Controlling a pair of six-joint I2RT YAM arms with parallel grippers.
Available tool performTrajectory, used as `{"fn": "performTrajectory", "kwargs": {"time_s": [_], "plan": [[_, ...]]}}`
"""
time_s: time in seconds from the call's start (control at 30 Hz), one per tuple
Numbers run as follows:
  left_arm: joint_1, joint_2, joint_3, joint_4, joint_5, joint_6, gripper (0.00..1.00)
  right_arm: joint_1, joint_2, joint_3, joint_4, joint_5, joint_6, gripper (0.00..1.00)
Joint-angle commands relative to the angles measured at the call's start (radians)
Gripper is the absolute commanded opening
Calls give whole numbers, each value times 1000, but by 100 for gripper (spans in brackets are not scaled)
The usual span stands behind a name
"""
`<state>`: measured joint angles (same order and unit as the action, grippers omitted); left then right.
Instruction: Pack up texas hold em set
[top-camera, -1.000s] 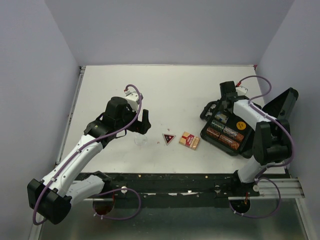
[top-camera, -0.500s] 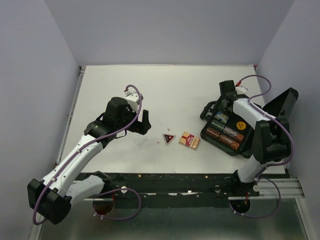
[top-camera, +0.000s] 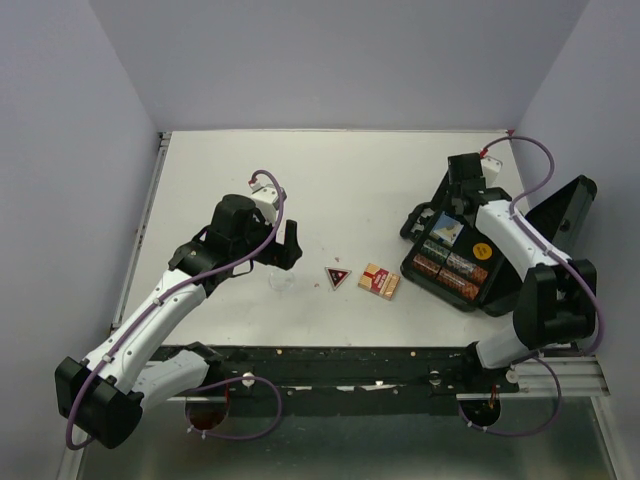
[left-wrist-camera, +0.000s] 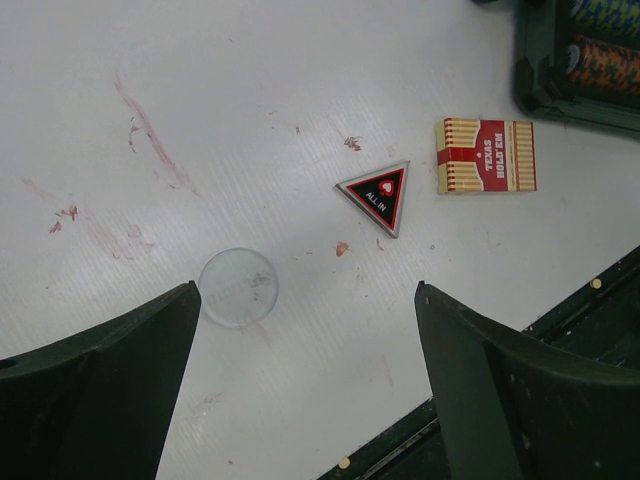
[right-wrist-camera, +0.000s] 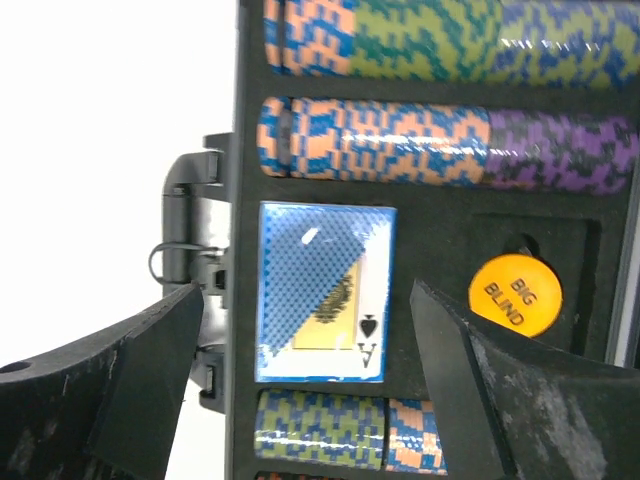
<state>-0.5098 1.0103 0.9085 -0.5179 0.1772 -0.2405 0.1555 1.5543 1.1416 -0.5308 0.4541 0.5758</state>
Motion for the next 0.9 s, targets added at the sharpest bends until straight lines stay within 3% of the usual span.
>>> {"fn": "performTrajectory", "kwargs": {"time_s": [0.0, 0.1, 0.23, 0.6, 0.73, 0.87], "plan": [[5, 5, -3, 13, 16, -8, 96, 13, -43, 12, 104, -103, -97, 88], [5, 4, -3, 13, 15, -8, 96, 13, -10, 23, 117, -127, -120, 74], [5, 4, -3, 13, 15, -6, 96, 13, 35, 20, 159, -215, -148, 70], [5, 5, -5, 13, 15, -6, 96, 15, 90, 24, 242, -361, -160, 70], [4, 4, -5, 13, 13, -6, 96, 15, 136, 33, 224, -359, -159, 70], [5, 7, -5, 13, 15, -6, 96, 24, 187, 61, 146, -260, -137, 73]]}}
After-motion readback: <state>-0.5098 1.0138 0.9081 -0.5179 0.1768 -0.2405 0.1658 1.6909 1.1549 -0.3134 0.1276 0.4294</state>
